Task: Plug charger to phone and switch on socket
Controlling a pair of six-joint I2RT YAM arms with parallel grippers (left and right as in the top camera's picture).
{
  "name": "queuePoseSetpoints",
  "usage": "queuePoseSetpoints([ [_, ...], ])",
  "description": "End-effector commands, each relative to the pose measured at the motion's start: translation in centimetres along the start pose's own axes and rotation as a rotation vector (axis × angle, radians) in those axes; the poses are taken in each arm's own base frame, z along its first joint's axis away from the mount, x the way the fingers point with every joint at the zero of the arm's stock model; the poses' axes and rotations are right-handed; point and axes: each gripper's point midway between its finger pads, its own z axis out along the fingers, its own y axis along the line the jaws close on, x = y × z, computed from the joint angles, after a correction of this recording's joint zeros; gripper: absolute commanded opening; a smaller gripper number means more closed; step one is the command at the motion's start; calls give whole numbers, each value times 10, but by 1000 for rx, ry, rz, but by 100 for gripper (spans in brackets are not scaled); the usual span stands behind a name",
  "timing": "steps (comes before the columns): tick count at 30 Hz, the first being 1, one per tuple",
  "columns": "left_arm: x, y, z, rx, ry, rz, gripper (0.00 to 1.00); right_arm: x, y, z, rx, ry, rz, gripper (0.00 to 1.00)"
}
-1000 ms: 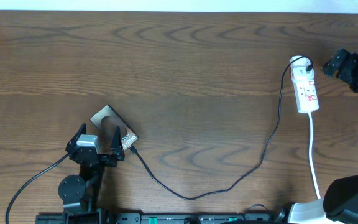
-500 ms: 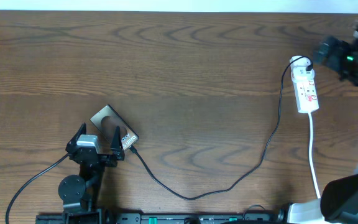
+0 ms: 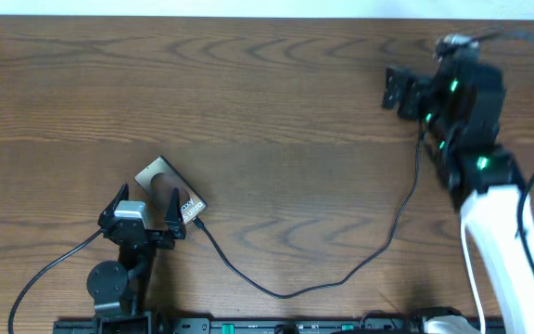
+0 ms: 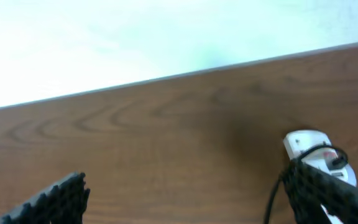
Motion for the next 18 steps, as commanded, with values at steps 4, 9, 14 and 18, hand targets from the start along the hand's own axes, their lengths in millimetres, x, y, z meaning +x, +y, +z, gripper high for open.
queuePoseSetpoints([
  [4, 15, -1, 0, 11, 50, -7, 90, 20, -14, -40, 61, -150, 5, 99],
  [9, 15, -1, 0, 11, 50, -7, 90, 40, -22, -76, 26, -310, 18, 99],
  [14, 15, -1, 0, 11, 50, -7, 90, 71, -31, -105, 3, -408, 28, 99],
  [18, 15, -1, 0, 11, 50, -7, 90, 97, -38, -111, 3, -431, 5, 99],
])
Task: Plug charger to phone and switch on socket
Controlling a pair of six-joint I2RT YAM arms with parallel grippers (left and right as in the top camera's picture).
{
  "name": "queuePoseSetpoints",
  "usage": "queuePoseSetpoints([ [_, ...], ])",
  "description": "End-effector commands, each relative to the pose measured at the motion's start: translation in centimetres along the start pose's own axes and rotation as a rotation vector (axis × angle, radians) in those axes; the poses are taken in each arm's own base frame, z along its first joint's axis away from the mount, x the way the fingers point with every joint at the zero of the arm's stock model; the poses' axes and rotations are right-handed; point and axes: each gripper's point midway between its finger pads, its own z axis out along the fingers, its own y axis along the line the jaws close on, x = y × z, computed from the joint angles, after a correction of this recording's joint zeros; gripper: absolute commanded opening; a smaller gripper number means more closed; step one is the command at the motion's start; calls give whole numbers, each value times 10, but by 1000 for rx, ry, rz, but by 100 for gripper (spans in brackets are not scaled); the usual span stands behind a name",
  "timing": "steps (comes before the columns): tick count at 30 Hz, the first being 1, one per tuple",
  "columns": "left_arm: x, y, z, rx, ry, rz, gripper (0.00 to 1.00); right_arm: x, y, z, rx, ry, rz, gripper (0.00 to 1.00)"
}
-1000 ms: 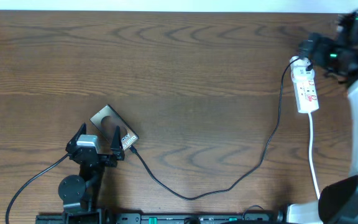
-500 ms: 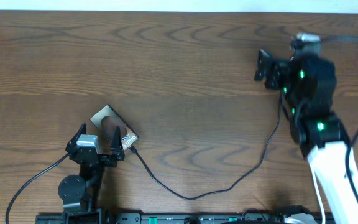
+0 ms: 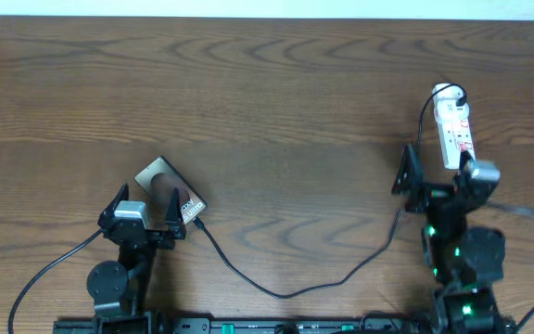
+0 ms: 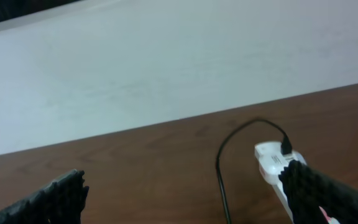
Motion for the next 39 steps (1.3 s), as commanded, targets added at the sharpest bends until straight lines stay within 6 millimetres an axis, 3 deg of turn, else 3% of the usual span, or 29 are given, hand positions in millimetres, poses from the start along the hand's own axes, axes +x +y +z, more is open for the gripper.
queuePoseSetpoints([
  [1, 15, -1, 0, 12, 50, -7, 90, 20, -8, -11, 10, -10, -22, 99],
  [10, 15, -1, 0, 12, 50, -7, 90, 67, -21, -18, 26, 38, -29, 99],
  [15, 15, -1, 0, 12, 50, -7, 90, 81, -24, -24, 24, 47, -65, 99],
  [20, 15, -1, 0, 12, 50, -7, 90, 88, -28, -33, 29, 72, -99, 99],
  [22, 15, -1, 0, 12, 50, -7, 90, 82, -25, -36, 12, 44, -126, 99],
  [39, 15, -1, 0, 12, 50, -7, 90, 82, -23, -36, -13, 45, -247, 99],
])
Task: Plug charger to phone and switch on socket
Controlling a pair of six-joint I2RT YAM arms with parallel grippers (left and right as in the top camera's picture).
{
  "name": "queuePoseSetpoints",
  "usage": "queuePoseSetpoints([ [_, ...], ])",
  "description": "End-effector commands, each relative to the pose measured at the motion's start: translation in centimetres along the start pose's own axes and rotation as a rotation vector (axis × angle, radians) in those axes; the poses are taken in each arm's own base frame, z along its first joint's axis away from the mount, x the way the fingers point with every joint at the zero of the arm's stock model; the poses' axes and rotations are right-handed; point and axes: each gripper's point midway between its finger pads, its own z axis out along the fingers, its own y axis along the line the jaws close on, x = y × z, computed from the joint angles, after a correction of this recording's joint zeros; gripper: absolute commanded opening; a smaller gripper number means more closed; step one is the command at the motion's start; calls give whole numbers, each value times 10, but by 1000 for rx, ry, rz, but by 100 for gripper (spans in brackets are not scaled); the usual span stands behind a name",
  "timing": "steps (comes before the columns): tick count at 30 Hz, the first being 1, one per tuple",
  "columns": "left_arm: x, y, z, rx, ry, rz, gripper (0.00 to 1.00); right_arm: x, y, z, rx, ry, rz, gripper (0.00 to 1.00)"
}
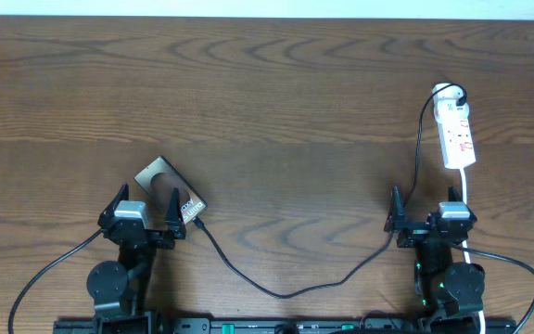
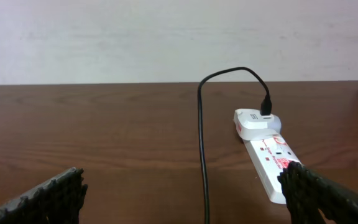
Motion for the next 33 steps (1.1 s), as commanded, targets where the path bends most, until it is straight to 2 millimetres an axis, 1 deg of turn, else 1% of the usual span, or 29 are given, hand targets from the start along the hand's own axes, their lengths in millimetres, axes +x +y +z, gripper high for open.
queuePoseSetpoints([
  [1, 15, -1, 0, 11, 50, -7, 90, 1, -2, 0, 1, 2, -42, 99],
  [33, 15, -1, 0, 11, 50, -7, 90, 3, -7, 0, 1, 11, -29, 99],
])
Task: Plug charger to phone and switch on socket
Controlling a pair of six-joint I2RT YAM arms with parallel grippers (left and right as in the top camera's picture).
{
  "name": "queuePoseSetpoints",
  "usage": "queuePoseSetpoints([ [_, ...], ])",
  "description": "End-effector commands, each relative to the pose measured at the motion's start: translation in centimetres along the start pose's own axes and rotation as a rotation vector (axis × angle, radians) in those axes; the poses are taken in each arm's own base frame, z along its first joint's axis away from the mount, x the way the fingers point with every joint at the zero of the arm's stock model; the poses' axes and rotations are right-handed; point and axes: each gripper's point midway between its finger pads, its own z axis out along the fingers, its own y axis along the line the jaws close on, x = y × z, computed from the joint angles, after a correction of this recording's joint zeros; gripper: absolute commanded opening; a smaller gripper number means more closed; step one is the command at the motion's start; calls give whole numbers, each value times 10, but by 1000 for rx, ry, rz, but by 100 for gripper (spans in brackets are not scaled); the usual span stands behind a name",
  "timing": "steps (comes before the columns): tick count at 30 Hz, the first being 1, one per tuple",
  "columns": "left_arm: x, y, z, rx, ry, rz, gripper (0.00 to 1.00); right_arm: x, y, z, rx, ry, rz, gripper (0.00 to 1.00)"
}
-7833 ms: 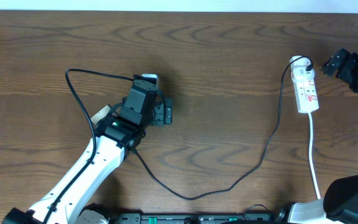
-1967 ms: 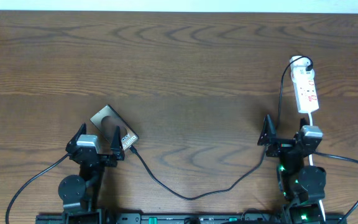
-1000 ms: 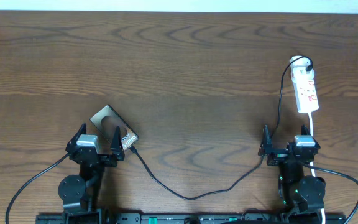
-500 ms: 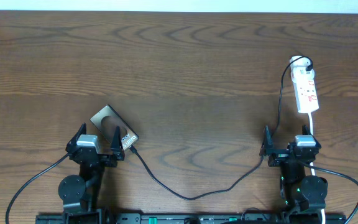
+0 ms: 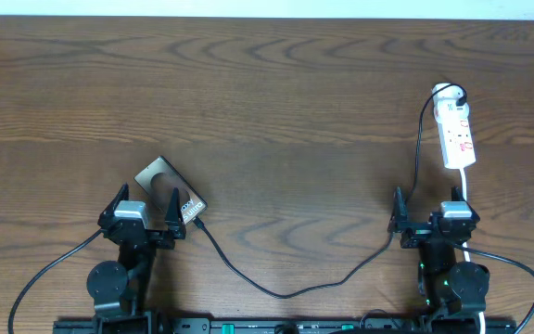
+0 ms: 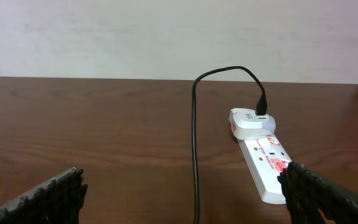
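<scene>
A dark phone (image 5: 160,176) lies slantwise at the near left of the table, its near end between the spread fingers of my open left gripper (image 5: 146,206). A black cable (image 5: 276,292) meets that end of the phone. It loops across the table and up to a white charger (image 5: 447,93) plugged into the far end of a white power strip (image 5: 458,139). My right gripper (image 5: 431,215) stands open at the near right, short of the strip. In the right wrist view the gripper (image 6: 188,199) holds nothing, with the cable (image 6: 194,155), charger (image 6: 248,121) and strip (image 6: 266,165) ahead.
The brown wooden table (image 5: 267,83) ends at a pale wall behind the strip. The strip's own white lead (image 5: 467,190) runs back past the right gripper. A black rail (image 5: 267,325) lines the near edge.
The right gripper has shifted very slightly. The strip sits a little lower and further left in its wrist view. The phone, cable and left arm have not moved.
The right arm was first stretched over the far right of the table, covering the power strip, gripper open. Then it stood just short of the strip. After that it was back at the near edge, where it remains. The left gripper stayed open around the phone's end throughout.
</scene>
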Motion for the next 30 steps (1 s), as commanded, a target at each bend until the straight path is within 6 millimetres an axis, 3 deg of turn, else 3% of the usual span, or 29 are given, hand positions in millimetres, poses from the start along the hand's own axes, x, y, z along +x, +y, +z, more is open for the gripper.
queuePoseSetpoints([
  [1, 15, -1, 0, 12, 50, -7, 90, 1, -1, 0, 3, 2, -3, 99],
  [30, 15, -1, 0, 12, 50, -7, 90, 1, -7, 0, 30, 1, -20, 99],
])
